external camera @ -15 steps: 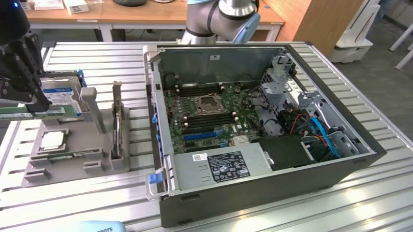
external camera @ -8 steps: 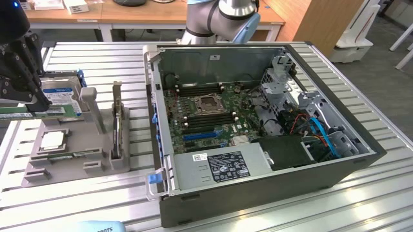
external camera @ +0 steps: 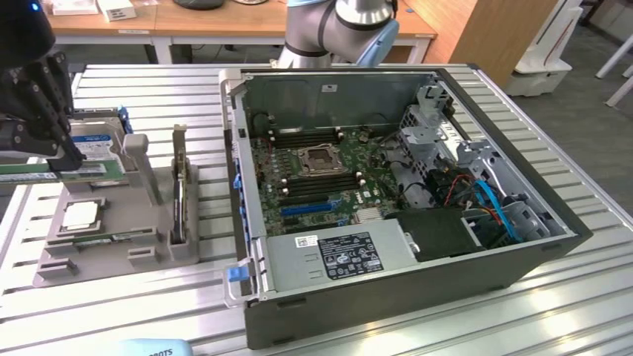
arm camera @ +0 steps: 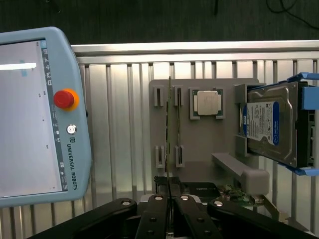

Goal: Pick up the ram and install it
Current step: 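Pick up the ram and move it above insertion slot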

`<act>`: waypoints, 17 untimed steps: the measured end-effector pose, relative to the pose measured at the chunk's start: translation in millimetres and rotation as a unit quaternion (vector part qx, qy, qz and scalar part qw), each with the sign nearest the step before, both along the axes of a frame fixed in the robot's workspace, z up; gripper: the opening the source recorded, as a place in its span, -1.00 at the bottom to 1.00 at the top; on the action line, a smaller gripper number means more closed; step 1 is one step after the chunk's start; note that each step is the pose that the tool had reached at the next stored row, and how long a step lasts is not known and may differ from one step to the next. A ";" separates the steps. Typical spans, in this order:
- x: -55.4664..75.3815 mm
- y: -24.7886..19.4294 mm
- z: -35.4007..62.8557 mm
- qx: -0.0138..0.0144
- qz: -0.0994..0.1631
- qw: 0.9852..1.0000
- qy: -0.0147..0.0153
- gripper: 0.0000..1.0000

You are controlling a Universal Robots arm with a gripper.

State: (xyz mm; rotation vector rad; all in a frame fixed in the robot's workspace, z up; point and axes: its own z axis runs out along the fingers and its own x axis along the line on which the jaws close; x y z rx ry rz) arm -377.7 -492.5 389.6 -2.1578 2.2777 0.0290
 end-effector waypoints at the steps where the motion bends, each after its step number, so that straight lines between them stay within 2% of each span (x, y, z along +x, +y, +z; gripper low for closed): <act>1: 2.4 0.0 0.0 0.000 0.000 1.000 0.000 -0.76; 17: 47.1 0.0 -0.1 0.000 0.000 1.000 0.001 -0.76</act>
